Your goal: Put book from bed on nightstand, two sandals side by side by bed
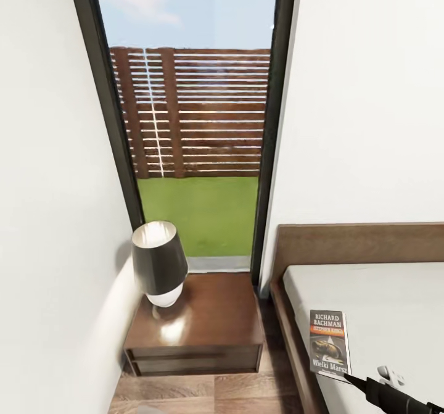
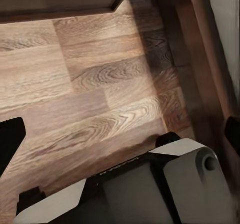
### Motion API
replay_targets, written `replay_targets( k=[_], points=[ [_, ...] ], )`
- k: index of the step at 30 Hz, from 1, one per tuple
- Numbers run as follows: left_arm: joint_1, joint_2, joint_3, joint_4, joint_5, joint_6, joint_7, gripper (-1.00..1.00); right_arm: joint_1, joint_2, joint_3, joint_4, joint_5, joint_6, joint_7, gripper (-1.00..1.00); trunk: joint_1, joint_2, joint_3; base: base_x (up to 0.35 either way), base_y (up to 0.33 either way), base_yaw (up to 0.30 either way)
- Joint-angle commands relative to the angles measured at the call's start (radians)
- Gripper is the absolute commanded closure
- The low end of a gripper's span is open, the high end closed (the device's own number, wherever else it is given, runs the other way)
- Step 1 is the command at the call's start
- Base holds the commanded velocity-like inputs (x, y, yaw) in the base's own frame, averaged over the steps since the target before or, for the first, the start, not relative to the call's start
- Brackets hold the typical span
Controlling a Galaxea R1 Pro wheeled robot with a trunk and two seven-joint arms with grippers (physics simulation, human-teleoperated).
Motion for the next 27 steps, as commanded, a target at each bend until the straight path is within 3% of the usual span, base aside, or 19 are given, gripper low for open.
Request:
replay_targets(
  k=[1, 6, 10, 14, 15, 27],
  points=[
    [-0.001, 0.000, 0.002, -0.017, -0.008, 0.008, -0.010, -1.00, -0.002, 0.001, 0.003, 0.003, -0.011, 0.004, 0.006, 1.00, 0.001, -0.002, -0.002, 0.216, 0.000, 0.000],
    [-0.001, -0.001, 0.004, -0.165, -0.005, 0.131, -0.073, -1.00, -0.002, 0.000, 0.003, 0.003, -0.011, 0.004, 0.006, 1.00, 0.001, -0.002, -0.002, 0.143, 0.000, 0.000],
    [-0.001, -0.001, 0.004, -0.247, -0.004, 0.199, -0.167, -1.00, -0.002, 0.000, 0.003, 0.003, -0.012, 0.004, 0.006, 1.00, 0.001, -0.002, -0.002, 0.110, 0.000, 0.000],
    [-0.001, 0.004, 0.005, -0.251, 0.000, 0.209, -0.234, -1.00, -0.002, 0.000, 0.003, 0.003, -0.012, 0.004, 0.006, 1.00, 0.001, -0.002, -0.002, 0.038, 0.000, 0.000],
    [-0.001, 0.005, 0.004, -0.209, 0.000, 0.209, -0.266, -1.00, -0.002, 0.000, 0.003, 0.003, -0.012, 0.003, 0.005, 1.00, 0.001, -0.002, -0.002, 0.002, 0.000, 0.000],
    [-0.001, 0.004, 0.004, -0.199, 0.000, 0.208, -0.270, -1.00, -0.002, 0.000, 0.003, 0.003, -0.011, 0.003, 0.012, 1.00, 0.001, -0.002, -0.002, 0.000, 0.000, 0.070]
  ],
)
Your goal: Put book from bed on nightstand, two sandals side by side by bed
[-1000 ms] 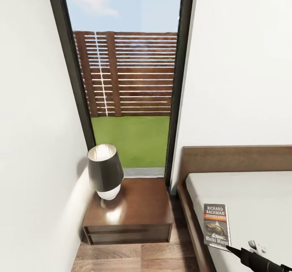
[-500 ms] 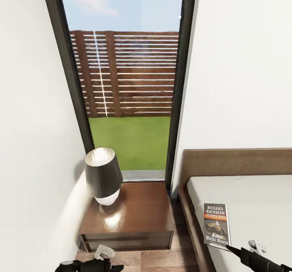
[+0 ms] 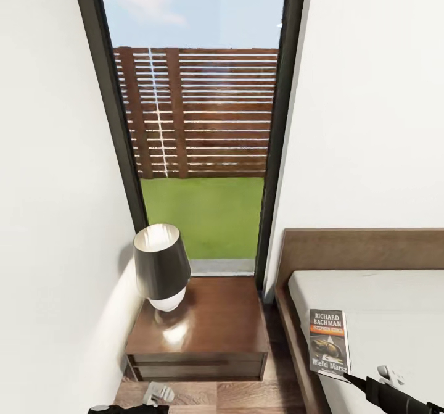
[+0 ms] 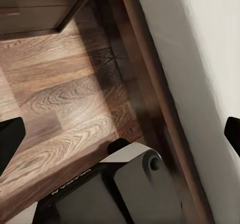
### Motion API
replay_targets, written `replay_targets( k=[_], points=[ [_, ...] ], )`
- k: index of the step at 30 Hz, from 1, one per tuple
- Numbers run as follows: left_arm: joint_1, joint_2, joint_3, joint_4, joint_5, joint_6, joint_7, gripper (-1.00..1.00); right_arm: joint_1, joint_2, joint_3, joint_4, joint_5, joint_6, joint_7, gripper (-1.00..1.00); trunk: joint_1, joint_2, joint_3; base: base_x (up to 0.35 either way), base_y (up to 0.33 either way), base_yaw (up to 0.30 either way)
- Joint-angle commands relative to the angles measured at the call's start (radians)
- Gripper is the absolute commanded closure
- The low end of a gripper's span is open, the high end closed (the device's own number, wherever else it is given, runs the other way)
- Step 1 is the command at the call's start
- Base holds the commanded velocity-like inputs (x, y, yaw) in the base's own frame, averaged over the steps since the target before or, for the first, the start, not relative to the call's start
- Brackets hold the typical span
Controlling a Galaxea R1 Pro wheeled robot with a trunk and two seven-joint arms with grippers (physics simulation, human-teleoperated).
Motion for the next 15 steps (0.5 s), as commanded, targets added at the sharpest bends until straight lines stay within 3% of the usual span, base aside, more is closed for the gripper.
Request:
replay_targets(
  k=[1, 15],
  points=[
    [-0.001, 0.000, 0.004, -0.002, -0.006, 0.007, -0.005, -1.00, -0.002, 0.000, 0.007, 0.003, -0.010, 0.004, 0.006, 1.00, 0.001, -0.002, -0.002, 0.000, 0.000, 0.249],
    [-0.001, -0.002, 0.002, -0.001, -0.006, 0.007, 0.001, -1.00, -0.002, 0.000, 0.007, 0.003, -0.010, 0.004, 0.006, 1.00, 0.001, -0.002, -0.007, 0.015, 0.000, 0.283]
  ],
)
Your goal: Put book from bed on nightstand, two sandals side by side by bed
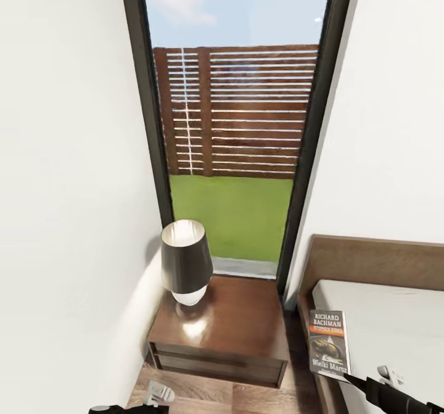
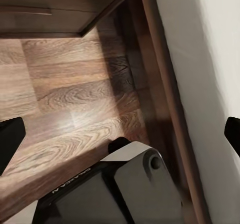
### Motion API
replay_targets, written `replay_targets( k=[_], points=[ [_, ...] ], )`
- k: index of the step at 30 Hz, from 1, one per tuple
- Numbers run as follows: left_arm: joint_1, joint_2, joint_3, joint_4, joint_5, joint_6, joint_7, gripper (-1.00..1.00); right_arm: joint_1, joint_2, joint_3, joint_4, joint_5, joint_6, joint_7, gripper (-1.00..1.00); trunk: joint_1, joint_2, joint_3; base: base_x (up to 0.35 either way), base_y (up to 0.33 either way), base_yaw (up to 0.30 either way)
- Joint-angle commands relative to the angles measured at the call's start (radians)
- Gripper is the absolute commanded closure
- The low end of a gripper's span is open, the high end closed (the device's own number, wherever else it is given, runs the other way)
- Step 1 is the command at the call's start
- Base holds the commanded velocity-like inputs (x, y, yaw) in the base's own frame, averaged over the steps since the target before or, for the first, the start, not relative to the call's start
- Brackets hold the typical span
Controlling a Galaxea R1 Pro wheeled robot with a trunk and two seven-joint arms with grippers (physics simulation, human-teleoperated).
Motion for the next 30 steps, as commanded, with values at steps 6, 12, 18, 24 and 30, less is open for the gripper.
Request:
replay_targets(
  k=[6, 12, 18, 24, 30],
  points=[
    [-0.001, -0.002, 0.003, 0.002, -0.006, 0.007, -0.003, -1.00, -0.002, 0.000, 0.003, 0.003, -0.011, 0.004, 0.006, 1.00, 0.001, -0.002, -0.003, 0.270, 0.000, 0.079],
    [-0.001, -0.002, 0.003, 0.003, -0.006, 0.007, -0.003, -1.00, -0.002, 0.000, 0.003, 0.003, -0.011, 0.004, 0.006, 1.00, 0.001, -0.002, -0.003, 0.315, 0.000, 0.007],
    [-0.001, -0.002, 0.003, 0.003, -0.006, 0.007, -0.003, -1.00, -0.002, 0.001, 0.003, 0.003, -0.011, 0.004, 0.006, 1.00, 0.001, -0.002, -0.003, 0.319, 0.000, 0.001],
    [-0.001, -0.002, 0.003, 0.003, -0.006, 0.007, -0.003, -1.00, -0.002, 0.001, 0.003, 0.003, -0.011, 0.004, 0.006, 1.00, 0.001, -0.002, -0.003, 0.317, 0.000, 0.000],
    [-0.001, -0.002, 0.003, 0.003, -0.006, 0.007, -0.003, -1.00, -0.002, 0.001, 0.003, 0.003, -0.011, 0.004, 0.006, 1.00, 0.001, -0.002, -0.003, 0.208, 0.000, 0.000]
  ],
)
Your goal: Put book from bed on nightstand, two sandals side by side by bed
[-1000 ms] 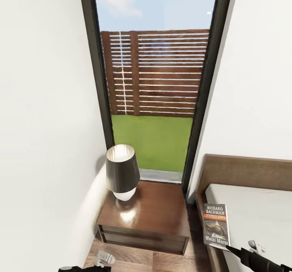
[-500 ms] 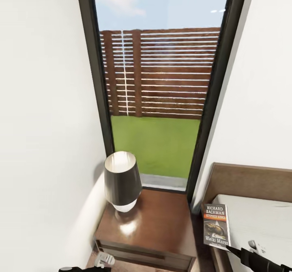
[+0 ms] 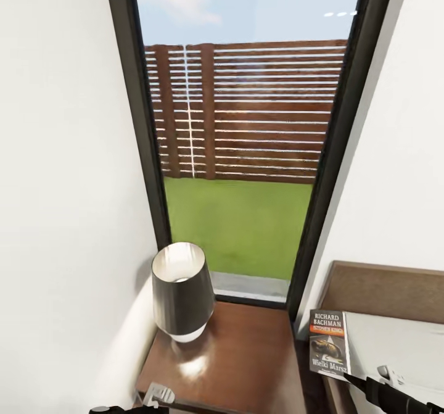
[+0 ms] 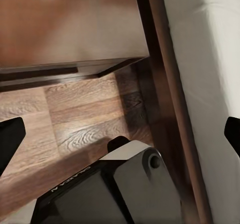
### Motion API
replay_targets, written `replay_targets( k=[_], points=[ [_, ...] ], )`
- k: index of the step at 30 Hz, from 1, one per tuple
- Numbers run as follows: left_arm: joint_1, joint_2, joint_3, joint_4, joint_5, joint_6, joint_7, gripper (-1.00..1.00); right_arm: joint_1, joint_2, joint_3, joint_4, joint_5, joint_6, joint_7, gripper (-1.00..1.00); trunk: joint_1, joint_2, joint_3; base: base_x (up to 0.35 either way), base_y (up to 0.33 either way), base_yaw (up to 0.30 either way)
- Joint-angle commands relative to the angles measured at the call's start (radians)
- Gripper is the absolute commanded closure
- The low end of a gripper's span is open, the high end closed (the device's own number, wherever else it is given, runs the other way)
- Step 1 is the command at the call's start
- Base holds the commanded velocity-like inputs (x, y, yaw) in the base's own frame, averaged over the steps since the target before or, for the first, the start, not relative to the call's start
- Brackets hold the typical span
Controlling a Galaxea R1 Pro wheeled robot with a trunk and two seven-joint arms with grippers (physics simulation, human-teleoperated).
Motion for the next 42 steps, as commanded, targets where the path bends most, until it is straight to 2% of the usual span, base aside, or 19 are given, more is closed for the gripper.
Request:
replay_targets(
  k=[1, 15, 17, 18, 19, 20, 24, 27, 34, 35, 39, 42],
  points=[
    [0.000, 0.000, 0.003, -0.002, -0.006, 0.008, -0.005, -1.00, -0.002, 0.000, 0.007, 0.003, -0.010, 0.004, 0.005, 1.00, 0.001, -0.002, -0.002, 0.065, 0.000, 0.000],
    [0.000, 0.000, 0.003, -0.002, -0.006, 0.006, -0.013, -1.00, -0.002, 0.001, 0.018, -0.012, -0.008, 0.020, 0.016, 1.00, 0.001, -0.002, -0.002, 0.011, 0.000, 0.000],
    [0.000, 0.000, 0.003, -0.002, -0.006, 0.005, -0.014, -1.00, -0.002, 0.014, 0.019, -0.014, -0.008, 0.028, 0.017, 1.00, 0.001, -0.002, -0.002, 0.000, 0.000, 0.000],
    [0.000, 0.000, 0.003, -0.002, -0.006, 0.005, -0.014, -1.00, -0.002, 0.029, 0.019, -0.017, -0.007, 0.037, 0.017, 1.00, 0.001, -0.002, -0.002, 0.000, 0.000, 0.000],
    [0.000, 0.000, 0.003, -0.003, -0.006, 0.005, -0.015, -1.00, -0.002, 0.072, 0.018, -0.047, -0.006, 0.088, 0.016, 1.00, 0.001, -0.002, -0.002, 0.000, 0.000, 0.000],
    [0.000, 0.000, 0.003, -0.003, -0.006, 0.005, -0.015, -1.00, -0.002, 0.090, 0.018, -0.074, -0.006, 0.123, 0.016, 1.00, 0.001, -0.002, -0.002, 0.000, 0.000, 0.000],
    [0.000, 0.000, 0.003, -0.004, -0.006, 0.004, -0.015, -1.00, -0.002, 0.155, 0.018, -0.219, -0.007, 0.324, 0.009, 1.00, 0.001, -0.002, -0.002, 0.000, 0.000, 0.000],
    [0.000, 0.000, 0.004, -0.004, -0.006, 0.004, -0.014, -1.00, -0.003, 0.187, 0.016, -0.265, -0.007, 0.420, 0.007, 1.00, 0.001, -0.002, -0.002, 0.000, 0.000, 0.000],
    [0.000, 0.000, 0.005, -0.005, -0.004, 0.004, -0.014, -1.00, -0.005, 0.211, 0.015, -0.390, -0.015, 0.515, 0.006, 1.00, 0.001, -0.002, -0.002, 0.000, 0.000, 0.000],
    [0.000, 0.000, 0.005, -0.005, -0.004, 0.004, -0.015, -1.00, -0.005, 0.238, 0.014, -0.466, -0.019, 0.602, 0.006, 1.00, 0.001, -0.002, -0.002, 0.000, 0.000, 0.000],
    [0.000, 0.000, 0.006, -0.005, 0.002, -0.008, -0.015, -1.00, -0.005, 0.247, 0.011, -0.497, -0.020, 0.671, 0.007, 1.00, 0.001, -0.002, -0.002, 0.000, 0.000, 0.000],
    [0.000, 0.000, 0.005, -0.005, 0.071, -0.024, -0.015, -1.00, -0.005, 0.248, 0.005, -0.506, -0.021, 0.691, 0.010, 1.00, 0.001, -0.002, -0.002, 0.000, 0.000, 0.000]
  ],
)
